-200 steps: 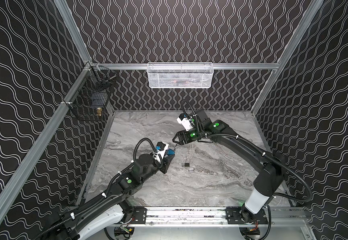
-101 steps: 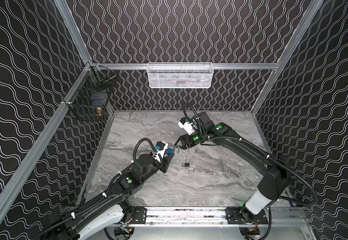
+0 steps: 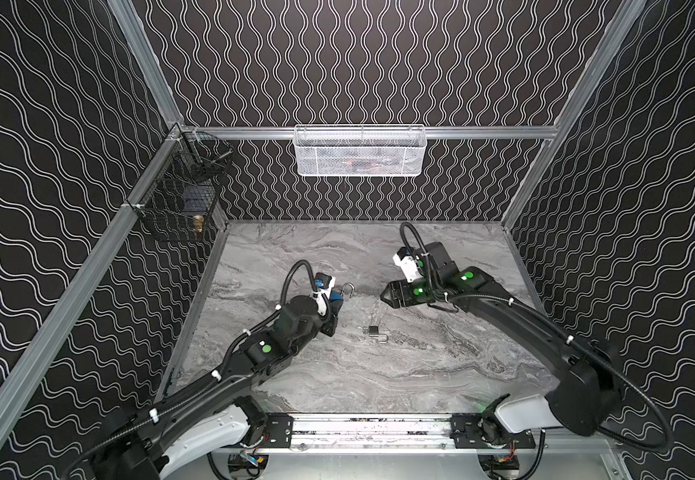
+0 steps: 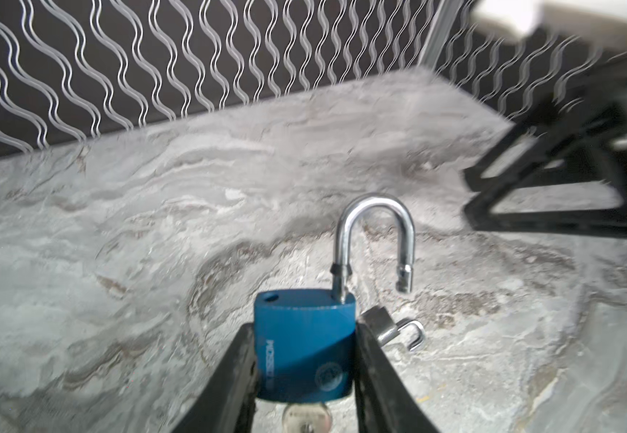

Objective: Unlock with the key
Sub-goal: 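Lower the opened teal padlock to the table and release it with the left gripper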

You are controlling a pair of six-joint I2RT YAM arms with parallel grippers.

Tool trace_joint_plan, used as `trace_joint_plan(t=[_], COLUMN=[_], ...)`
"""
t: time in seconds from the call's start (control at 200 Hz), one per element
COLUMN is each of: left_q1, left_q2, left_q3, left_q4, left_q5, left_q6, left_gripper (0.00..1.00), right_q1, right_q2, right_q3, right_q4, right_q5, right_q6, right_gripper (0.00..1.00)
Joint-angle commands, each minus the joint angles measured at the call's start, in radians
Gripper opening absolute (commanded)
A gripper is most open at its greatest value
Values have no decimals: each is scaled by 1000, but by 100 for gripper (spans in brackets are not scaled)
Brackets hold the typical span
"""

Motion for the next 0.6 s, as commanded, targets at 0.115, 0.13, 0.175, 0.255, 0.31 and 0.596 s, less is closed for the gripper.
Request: trace_joint_plan(t=[0.115, 0.13, 0.175, 0.255, 0.31, 0.596], left_q1=[0, 0, 0, 0, 1, 1], left_q2=[251, 270, 343, 464, 540, 857], left_q3=[168, 183, 228, 307, 353, 554], left_q4=[-194, -204, -232, -274, -289, -338], left_q5=[-90, -90, -90, -76, -65, -1], left_q6=[-170, -183, -226, -297, -332, -427], left_gripper=[0, 0, 0, 0, 0, 0], right_q1=[-69, -73, -86, -113, -132, -209], right_q2=[-150, -158, -189, -221, -237, -291], right_q3=[-220, -233, -273, -326, -350, -449], right_q4=[186, 192, 215, 238, 241, 284], right_q5=[59, 60, 61, 55, 49, 29], right_q6=[157, 163, 178, 196, 204, 222], right_gripper=[78, 78, 79, 79, 79, 82])
